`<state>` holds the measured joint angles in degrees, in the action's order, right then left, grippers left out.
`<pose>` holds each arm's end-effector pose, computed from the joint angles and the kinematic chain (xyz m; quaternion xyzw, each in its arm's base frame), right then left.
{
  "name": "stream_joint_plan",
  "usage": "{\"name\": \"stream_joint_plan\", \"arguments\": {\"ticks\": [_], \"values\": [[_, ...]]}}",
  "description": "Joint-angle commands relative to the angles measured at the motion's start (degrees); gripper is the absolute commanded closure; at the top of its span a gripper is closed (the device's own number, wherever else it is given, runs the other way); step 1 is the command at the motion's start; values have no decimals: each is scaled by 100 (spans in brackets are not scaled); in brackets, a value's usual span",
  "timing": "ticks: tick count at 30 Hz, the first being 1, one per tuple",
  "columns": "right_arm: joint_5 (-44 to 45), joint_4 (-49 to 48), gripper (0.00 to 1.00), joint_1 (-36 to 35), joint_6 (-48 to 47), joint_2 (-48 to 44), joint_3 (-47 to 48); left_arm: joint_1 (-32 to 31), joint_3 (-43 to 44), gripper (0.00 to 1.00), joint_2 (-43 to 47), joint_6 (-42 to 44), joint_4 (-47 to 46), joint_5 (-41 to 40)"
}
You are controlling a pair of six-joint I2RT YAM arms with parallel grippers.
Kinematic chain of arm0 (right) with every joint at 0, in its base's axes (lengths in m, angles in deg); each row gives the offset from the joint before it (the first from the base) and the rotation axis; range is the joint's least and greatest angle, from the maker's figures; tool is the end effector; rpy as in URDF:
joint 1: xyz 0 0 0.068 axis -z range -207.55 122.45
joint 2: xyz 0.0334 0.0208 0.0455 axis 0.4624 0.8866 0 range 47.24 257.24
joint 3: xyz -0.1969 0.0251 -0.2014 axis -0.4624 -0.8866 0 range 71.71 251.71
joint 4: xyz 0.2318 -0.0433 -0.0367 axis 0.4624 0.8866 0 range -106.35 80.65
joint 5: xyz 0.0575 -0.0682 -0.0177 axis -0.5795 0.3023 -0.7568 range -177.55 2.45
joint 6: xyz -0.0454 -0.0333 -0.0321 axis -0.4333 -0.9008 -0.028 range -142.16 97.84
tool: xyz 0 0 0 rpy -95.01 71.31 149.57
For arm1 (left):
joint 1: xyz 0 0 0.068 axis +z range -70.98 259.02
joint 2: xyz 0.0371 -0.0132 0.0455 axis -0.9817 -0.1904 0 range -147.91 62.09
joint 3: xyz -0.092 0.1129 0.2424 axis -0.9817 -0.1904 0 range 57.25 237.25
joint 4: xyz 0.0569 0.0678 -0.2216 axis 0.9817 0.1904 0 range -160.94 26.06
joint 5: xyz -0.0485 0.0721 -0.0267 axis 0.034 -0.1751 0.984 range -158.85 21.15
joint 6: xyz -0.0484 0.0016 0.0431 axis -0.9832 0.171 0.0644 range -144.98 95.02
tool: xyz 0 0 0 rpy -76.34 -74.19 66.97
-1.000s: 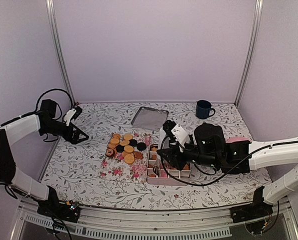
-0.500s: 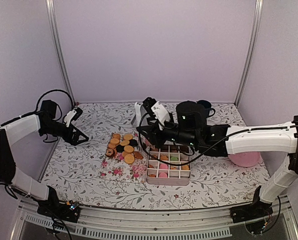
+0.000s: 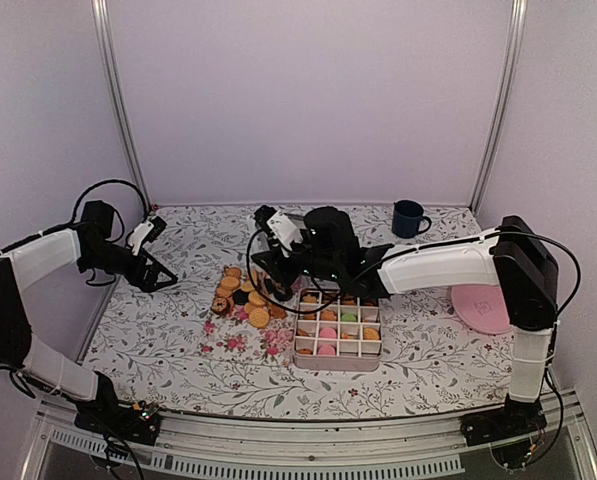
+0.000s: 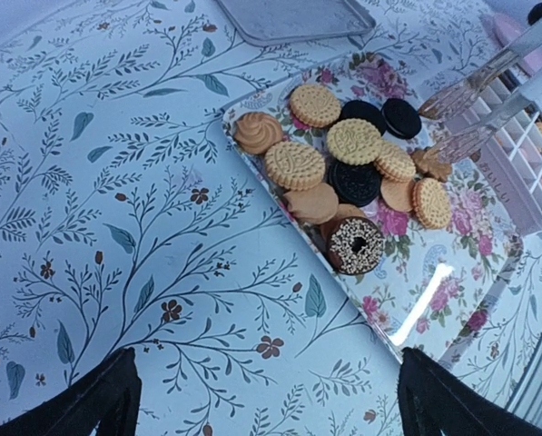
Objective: Pack the cookies
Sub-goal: Pick up the fake cookies from the plate.
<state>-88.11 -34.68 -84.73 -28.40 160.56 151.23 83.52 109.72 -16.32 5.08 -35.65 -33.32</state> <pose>0.2517 0.3913 0.2594 -0.4208 0.6754 0.2640 0.5450 0.2465 -0.0101 0.2388 0.2780 0.8828 -0.2119 0.3137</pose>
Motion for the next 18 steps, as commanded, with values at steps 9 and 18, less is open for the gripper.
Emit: {"name": "stream_joint_plan", "arguments": {"ticks": [9,18], "values": [[-310,-338,59,39,94,351,34,-36,-7,1,45,87,118,48],[-794,-343,59,16,422,212,-295,-34,0,1,62,96,153,75]]}}
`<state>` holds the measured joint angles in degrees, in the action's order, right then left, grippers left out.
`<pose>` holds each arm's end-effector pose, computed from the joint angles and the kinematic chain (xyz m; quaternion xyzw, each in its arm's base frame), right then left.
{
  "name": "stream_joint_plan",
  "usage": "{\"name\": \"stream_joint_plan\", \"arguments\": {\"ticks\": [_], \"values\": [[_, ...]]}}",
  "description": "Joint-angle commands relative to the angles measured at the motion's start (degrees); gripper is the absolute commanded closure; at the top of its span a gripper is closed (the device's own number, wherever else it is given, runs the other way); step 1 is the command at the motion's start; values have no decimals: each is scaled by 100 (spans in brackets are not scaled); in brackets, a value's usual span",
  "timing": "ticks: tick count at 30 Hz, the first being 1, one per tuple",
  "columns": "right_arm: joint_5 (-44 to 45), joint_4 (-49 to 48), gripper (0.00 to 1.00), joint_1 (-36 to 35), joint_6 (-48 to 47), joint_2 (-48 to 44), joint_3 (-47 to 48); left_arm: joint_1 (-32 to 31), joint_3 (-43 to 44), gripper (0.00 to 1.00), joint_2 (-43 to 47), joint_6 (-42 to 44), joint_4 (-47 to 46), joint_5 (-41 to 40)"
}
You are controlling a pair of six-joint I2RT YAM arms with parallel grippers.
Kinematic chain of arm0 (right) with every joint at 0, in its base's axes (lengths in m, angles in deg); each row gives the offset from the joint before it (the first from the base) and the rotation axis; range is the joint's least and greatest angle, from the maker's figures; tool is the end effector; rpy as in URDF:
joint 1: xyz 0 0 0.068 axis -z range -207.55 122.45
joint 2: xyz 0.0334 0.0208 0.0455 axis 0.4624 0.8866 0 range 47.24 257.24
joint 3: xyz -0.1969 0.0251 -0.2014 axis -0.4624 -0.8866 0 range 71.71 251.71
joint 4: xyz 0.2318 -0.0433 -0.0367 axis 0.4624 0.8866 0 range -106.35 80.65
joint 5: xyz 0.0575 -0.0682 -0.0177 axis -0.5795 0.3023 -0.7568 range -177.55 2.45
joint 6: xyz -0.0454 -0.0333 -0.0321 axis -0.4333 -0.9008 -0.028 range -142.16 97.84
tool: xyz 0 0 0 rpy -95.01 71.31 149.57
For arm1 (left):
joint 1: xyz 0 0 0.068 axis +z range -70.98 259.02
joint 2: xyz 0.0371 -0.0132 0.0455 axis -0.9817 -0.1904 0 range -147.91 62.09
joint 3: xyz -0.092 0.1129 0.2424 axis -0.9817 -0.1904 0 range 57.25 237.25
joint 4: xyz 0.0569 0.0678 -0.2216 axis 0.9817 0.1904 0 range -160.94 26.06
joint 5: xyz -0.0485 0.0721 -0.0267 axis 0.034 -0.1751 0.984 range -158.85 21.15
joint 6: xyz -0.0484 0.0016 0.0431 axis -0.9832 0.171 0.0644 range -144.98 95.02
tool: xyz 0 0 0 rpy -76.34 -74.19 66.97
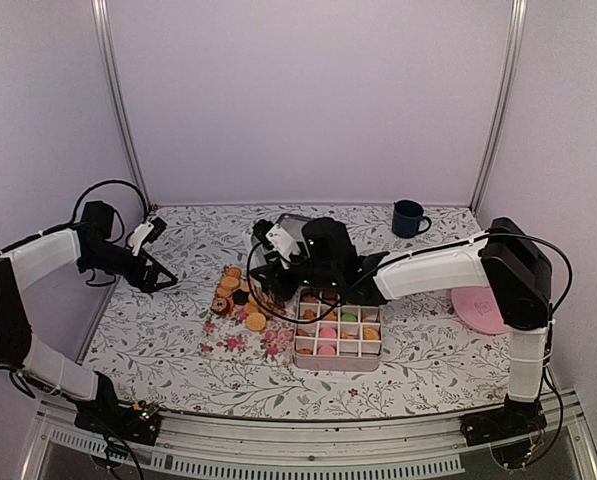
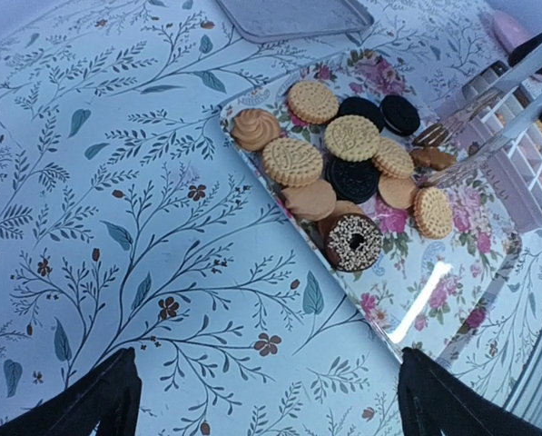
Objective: Pack the cookies
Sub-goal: Pick up the fake cookies from the plate, then place the fake cookies in the empty pocket of the box.
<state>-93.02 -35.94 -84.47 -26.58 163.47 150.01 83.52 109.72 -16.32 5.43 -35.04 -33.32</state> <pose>0.2525 0.3965 0.2322 -0.4371 0.6823 0.2935 0.5073 0.2455 -0.0102 0.2382 0.2795 0.8835 -0.2128 0.3098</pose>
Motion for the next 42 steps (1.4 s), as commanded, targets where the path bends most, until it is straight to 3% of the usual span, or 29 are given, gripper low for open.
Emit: {"name": "stream_joint_plan", "arguments": {"ticks": [1,10,19,24,32,42], "values": [[-323,-217,59,-23,260,-101,-199,-36,5,1,58,61,100,81],[-187,-168,60,-209,218,-239,-153,-33,9,1,81,96,128,86],[-137,-43,73,-141,91,-251,-17,-35,-17,1,108,131,145,84],[-160,-44,75,-120,106,-488,63,-33,45,1,72,125,160,142],[-168,12,75,-15,179,-1434,-265,-36,63,1,62,158,187,147],[107,923,75,-15,329,-3392,-1991,-40,88,1,-29,168,189,270]]}}
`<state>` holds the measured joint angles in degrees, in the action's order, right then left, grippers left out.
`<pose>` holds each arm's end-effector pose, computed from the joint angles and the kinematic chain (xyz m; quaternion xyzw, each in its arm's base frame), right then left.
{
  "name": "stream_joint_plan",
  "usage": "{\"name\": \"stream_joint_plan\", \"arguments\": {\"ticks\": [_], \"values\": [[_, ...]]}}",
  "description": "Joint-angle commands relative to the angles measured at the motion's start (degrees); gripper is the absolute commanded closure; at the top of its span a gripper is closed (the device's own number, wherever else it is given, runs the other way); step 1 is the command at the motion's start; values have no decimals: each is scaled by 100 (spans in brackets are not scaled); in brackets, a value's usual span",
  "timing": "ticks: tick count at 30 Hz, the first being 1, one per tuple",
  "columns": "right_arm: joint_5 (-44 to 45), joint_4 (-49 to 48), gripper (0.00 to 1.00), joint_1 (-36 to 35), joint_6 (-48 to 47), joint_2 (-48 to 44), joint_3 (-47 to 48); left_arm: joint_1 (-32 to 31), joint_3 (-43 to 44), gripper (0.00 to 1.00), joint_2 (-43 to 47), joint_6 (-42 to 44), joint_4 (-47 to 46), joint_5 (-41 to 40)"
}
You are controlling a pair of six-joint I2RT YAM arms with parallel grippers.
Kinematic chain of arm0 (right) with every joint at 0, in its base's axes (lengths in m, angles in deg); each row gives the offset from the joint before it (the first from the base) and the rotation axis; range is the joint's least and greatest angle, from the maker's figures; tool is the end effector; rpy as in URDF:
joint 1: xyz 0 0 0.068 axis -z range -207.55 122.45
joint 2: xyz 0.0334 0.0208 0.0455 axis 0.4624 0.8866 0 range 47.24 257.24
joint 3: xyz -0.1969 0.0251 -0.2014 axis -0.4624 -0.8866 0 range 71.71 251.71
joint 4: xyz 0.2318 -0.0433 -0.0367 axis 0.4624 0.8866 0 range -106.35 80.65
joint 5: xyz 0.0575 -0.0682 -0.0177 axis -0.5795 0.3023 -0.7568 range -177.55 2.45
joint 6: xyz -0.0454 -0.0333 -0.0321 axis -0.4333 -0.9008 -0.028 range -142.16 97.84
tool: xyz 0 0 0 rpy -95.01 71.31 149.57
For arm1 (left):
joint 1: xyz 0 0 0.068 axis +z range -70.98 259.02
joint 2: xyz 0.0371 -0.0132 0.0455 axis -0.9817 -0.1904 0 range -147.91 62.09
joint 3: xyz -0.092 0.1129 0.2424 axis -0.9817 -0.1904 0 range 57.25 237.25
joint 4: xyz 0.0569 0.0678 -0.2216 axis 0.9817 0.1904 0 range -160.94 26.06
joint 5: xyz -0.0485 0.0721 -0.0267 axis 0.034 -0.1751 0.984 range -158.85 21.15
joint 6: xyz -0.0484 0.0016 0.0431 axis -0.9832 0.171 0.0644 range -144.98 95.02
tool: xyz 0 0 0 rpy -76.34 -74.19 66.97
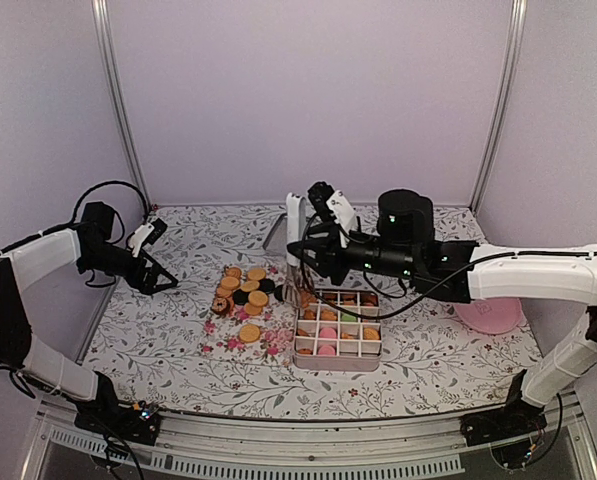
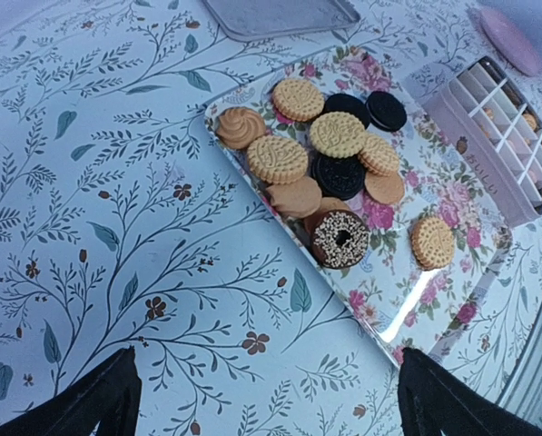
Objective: Pack the cookies
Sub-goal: Place the fake cookies in the empty pocket of the box.
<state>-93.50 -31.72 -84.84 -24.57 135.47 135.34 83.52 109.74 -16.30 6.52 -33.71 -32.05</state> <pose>0.1899 0.3055 0.3305 -0.4078 0.6430 0.3334 0.5560 0.2429 -0.0113 0.2377 0.2868 0.8803 -0.2238 0.3046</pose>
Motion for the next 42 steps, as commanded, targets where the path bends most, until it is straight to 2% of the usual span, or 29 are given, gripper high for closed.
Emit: {"name": "stream_joint_plan", "arguments": {"ticks": [1,11,24,32,36,42], "values": [[164,608,75,18,176,-763,-662,-41,86,1,-39,53,49,157],[96,1283,74,12,743,-1665,-1343,-54,114,1,-77,22,47,267],[336,1134,72,13,735,-1589,-1696,-54,97,1,-28,11,61,242],[493,1082,67,13,691,-1560,-1737,-54,69,1,-12,49,73,229],[445,1121,60,8,681,-1583,-1709,-54,68,1,-27,49,74,240],[503,1161,56,8,634,-1628,-1616,-49,51,1,-15,57,76,249]]}}
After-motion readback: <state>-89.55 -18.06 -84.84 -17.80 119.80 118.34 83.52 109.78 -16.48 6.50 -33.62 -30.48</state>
